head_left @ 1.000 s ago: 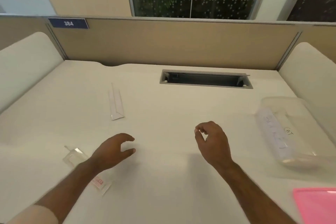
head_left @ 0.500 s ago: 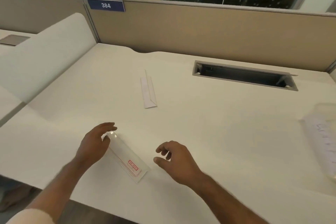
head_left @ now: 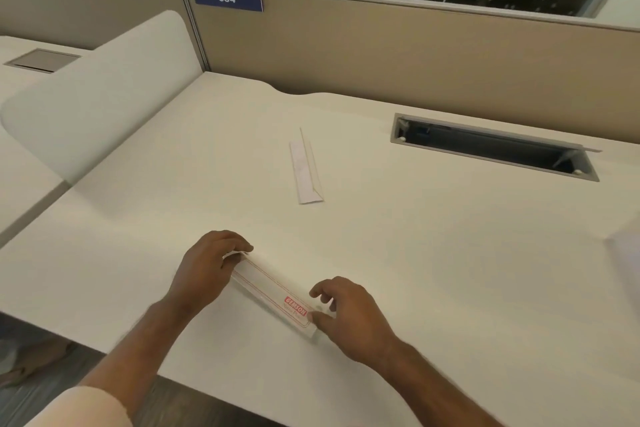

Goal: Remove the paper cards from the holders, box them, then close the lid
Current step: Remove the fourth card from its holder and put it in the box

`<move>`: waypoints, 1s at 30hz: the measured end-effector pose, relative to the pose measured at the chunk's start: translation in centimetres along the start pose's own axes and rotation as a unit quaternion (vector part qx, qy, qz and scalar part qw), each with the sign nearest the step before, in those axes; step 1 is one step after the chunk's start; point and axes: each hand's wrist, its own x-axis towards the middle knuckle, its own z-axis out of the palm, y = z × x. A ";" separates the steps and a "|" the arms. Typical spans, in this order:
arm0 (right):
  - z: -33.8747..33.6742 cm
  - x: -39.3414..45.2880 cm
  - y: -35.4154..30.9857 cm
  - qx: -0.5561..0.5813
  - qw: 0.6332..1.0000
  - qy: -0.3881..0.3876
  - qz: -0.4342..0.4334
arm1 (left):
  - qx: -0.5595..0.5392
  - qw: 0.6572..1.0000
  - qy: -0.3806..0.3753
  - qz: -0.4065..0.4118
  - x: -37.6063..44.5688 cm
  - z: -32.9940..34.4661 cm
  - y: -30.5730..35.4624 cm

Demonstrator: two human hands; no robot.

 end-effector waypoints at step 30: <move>-16.0 -11.3 11.2 0.242 0.914 0.317 0.077 | -0.544 0.810 -0.163 -0.144 -2.0 9.0 18.7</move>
